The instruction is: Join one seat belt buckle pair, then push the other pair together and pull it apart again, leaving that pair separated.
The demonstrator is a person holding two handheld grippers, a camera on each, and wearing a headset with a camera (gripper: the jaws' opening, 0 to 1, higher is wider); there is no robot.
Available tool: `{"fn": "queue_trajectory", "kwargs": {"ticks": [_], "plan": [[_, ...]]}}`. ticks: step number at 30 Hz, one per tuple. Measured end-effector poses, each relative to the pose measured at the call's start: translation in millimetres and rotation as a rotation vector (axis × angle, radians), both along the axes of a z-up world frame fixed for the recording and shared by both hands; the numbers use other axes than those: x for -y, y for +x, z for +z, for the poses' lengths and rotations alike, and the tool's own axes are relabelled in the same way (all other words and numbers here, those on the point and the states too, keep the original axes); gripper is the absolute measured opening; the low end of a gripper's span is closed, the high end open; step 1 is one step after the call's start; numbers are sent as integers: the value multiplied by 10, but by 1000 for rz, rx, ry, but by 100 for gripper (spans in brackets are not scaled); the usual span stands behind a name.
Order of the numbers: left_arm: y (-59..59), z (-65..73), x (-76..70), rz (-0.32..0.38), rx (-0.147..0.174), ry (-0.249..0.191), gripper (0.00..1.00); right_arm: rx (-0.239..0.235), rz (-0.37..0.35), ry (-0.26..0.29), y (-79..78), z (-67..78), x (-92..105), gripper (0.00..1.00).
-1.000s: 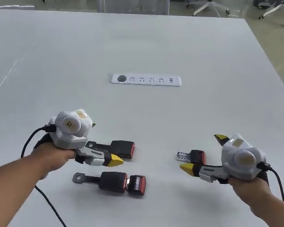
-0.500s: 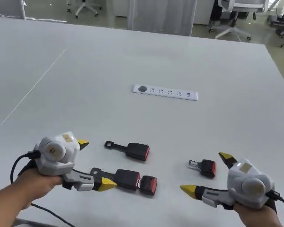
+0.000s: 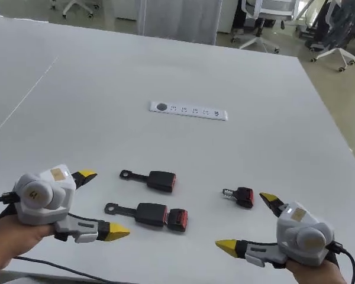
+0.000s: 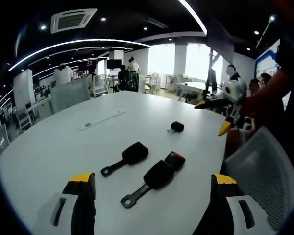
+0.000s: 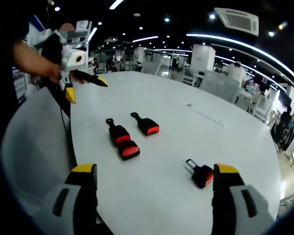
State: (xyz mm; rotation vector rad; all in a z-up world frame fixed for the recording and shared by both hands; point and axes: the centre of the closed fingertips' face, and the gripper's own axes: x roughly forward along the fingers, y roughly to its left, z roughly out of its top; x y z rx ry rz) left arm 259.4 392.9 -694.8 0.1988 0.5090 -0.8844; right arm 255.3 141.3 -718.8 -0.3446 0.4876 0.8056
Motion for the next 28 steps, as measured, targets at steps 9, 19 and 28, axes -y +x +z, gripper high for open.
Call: {"fn": "queue_trajectory", "kwargs": {"ticks": [9, 19, 28], "plan": [[-185, -68, -106, -54, -15, -10, 100, -22, -59, 2, -303, -80, -76, 100], [-341, -49, -243, -35, -31, 3, 100, -41, -81, 15, -434, -172, -83, 100], [-372, -12, -310, -7, -32, 2, 100, -32, -88, 29, -385, -124, -20, 100]]}}
